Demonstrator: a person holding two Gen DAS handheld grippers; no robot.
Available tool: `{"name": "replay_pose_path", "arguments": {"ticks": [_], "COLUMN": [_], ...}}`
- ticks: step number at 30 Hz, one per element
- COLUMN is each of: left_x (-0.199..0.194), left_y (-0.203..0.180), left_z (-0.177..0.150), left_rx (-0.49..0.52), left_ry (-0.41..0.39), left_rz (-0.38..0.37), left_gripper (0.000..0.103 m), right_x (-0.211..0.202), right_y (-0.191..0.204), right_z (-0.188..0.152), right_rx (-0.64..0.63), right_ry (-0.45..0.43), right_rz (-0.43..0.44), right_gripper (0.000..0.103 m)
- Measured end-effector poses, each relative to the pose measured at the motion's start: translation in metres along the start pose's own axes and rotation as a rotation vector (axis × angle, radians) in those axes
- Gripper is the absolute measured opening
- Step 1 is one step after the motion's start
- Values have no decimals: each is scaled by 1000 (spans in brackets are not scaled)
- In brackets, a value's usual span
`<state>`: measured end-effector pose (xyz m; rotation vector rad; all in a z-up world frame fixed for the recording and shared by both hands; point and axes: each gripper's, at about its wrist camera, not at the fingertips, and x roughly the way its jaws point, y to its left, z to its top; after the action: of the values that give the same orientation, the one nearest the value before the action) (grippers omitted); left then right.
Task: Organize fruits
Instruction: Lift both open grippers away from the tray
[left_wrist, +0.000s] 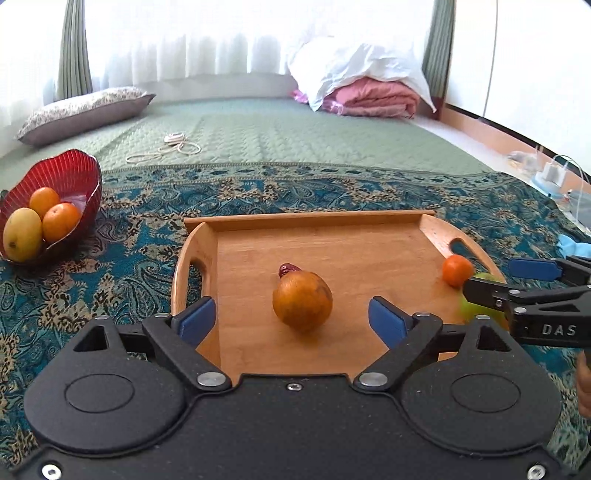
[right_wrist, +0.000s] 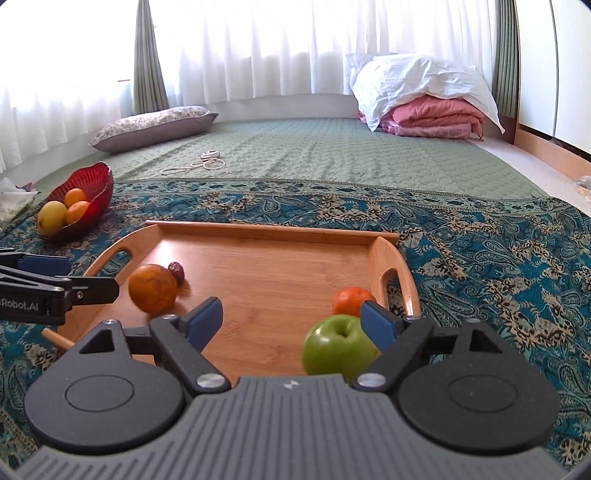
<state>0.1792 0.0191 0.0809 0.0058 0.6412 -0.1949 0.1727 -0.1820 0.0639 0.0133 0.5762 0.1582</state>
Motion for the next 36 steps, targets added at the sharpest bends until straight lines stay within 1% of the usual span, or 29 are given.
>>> {"name": "replay_pose_path", "arguments": {"ticks": [7, 13, 18, 21, 27, 30, 36], "left_x": [-28, -45, -56, -62, -72, -76, -80], "left_y": [-5, -8, -11, -12, -10, -11, -13], "left_z": [-17, -33, -45, -51, -65, -75, -98], "left_rx": [1, 17, 41, 49, 46, 55, 76], "left_ry": [-43, -68, -87, -101, -121, -134, -170], "left_rz": [-25, -14, -5, 2, 5, 20, 55], "left_gripper": [94, 95, 96, 100, 101, 102, 103], "right_x": [-21, -38, -48, -52, -57, -61, -66], "right_y": [12, 26, 40, 46, 49, 49, 46], "right_z": [-11, -23, -34, -42, -54, -62, -82], "right_rx": [-51, -120, -171, -193, -177, -163, -89], "right_ry": [-51, -90, -113, -125, -132, -139, -156], "right_rz": [-1, 8, 9, 5, 10, 6, 5], "right_gripper": [97, 102, 103, 103, 103, 103, 103]}}
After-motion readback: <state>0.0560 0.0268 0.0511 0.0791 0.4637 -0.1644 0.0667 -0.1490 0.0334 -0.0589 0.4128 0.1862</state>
